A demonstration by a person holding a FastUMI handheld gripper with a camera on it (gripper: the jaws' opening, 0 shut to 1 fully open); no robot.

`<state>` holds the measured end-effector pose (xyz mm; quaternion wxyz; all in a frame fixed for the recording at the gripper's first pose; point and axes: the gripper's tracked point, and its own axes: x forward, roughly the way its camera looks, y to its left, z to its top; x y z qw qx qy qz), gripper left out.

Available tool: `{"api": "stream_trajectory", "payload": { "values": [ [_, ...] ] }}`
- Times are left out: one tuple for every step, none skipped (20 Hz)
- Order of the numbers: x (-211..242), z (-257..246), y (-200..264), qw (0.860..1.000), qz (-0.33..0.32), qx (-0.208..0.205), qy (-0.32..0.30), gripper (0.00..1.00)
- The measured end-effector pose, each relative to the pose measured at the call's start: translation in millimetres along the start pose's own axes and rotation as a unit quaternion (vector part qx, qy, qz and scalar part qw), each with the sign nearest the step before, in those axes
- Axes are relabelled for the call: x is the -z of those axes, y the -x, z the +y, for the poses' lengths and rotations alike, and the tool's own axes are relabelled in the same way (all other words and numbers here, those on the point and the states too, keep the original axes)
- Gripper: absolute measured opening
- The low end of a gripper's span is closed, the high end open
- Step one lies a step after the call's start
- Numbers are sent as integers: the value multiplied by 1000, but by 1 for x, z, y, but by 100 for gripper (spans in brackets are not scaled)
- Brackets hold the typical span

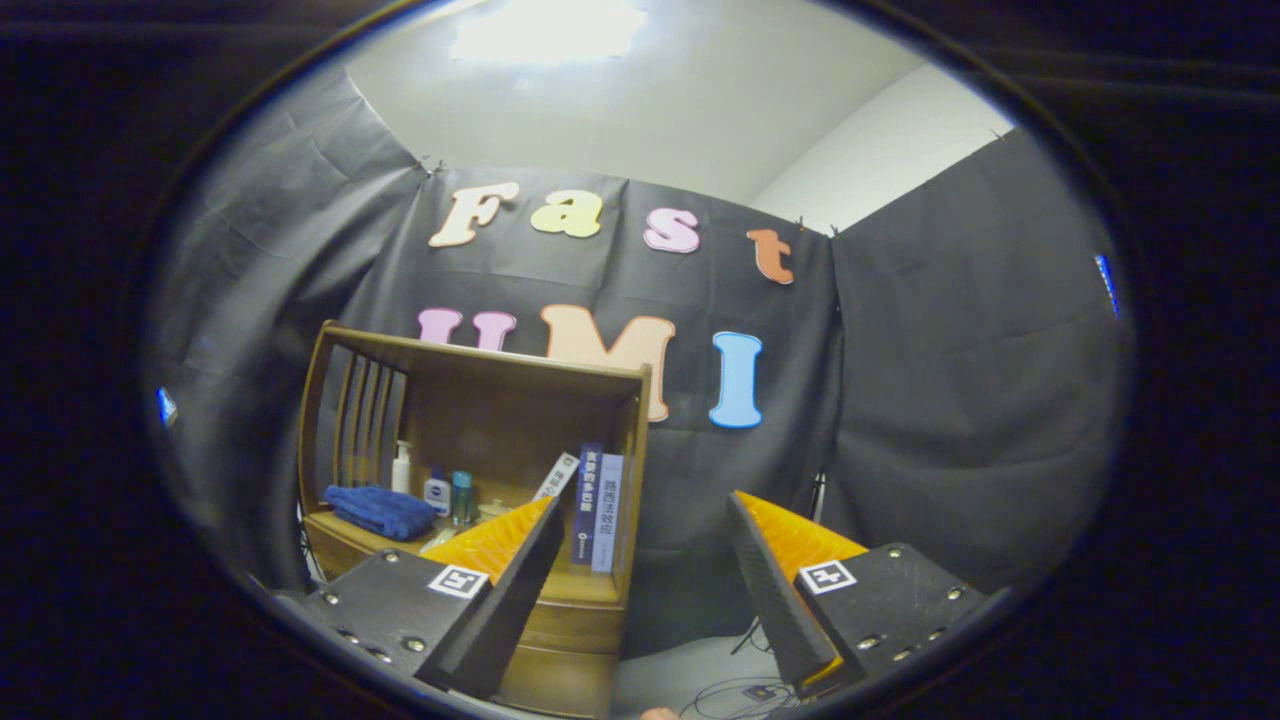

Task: Pull open the drawer, take out the items inside it, and place them on the countertop above the cabinet.

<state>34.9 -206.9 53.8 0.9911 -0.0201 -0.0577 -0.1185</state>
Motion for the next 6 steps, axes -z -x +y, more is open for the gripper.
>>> {"api": "stream_trajectory", "payload": {
  "values": [
    [6,-4,2,1000,7,0,-3,97],
    [11,-6,4,1000,12,-4,-7,97],
    [14,-5,5,1000,8,-15,-14,97],
    [15,-4,5,999,1,-26,-22,97],
    [20,-5,5,999,-1,-31,-28,97],
    [28,-8,5,999,-2,-37,-33,97]
  ]
}}
